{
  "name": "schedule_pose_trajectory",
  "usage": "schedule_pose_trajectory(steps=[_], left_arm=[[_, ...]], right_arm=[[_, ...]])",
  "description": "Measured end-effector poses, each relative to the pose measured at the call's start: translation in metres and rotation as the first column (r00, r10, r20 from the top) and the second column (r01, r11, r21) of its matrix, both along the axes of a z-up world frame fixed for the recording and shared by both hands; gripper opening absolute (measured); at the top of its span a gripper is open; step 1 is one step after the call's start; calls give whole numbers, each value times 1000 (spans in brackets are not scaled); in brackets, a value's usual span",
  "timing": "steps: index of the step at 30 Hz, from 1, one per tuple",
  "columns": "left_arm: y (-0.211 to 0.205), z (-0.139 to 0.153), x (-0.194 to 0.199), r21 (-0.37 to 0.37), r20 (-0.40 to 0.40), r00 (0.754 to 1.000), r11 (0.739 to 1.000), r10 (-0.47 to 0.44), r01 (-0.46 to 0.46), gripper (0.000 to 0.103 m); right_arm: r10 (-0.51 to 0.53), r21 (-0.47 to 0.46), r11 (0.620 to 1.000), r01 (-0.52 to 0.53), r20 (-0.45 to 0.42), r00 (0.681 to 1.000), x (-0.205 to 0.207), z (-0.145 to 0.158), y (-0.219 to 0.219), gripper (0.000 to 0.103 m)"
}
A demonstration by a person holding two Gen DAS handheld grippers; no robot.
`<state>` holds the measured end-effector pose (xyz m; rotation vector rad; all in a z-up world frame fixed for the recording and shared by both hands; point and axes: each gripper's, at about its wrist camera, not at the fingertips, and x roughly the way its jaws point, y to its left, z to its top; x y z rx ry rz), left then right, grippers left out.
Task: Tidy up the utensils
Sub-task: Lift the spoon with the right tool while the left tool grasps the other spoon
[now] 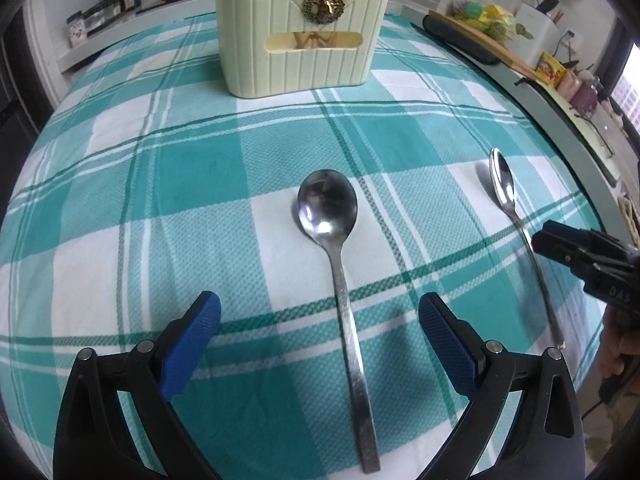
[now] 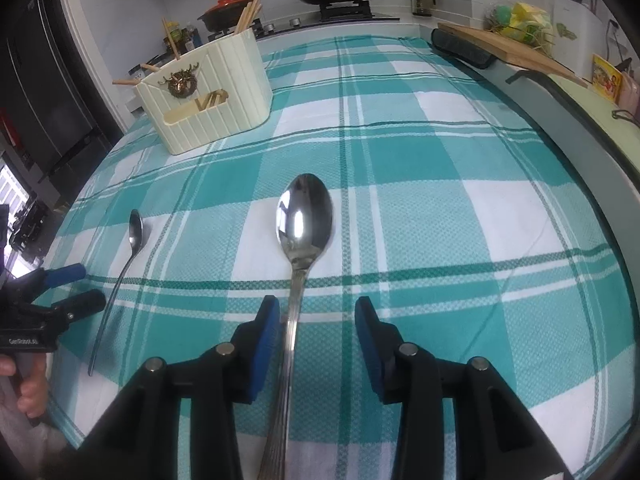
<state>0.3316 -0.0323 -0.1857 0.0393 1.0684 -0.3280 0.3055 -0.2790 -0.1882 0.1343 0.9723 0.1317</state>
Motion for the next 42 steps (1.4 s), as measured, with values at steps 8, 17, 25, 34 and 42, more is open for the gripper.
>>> schedule_pose_trajectory(steps=[8, 17, 25, 34, 42], left_arm=[[-7, -11, 27, 41, -3, 998, 997, 68, -68, 96], [-13, -4, 36, 2, -4, 998, 998, 64, -64, 35], [-10, 16, 21, -25, 63, 995, 997, 75, -74, 34], [6, 76, -26, -79, 224, 971, 995, 79, -63, 33], [14, 97, -48, -115, 284, 956, 992, 77, -45, 3]], right_arm=[[24, -74, 997, -25, -12, 1000, 26, -8, 18, 56], [28, -188, 982, -21, 36, 999, 54, -13, 35, 56], [-12, -118, 993, 23, 89, 996, 48, -5, 20, 41], [10, -39, 999, -1, 235, 972, 5, 49, 8, 41], [29, -31, 999, -20, 351, 936, -34, 83, 11, 41]])
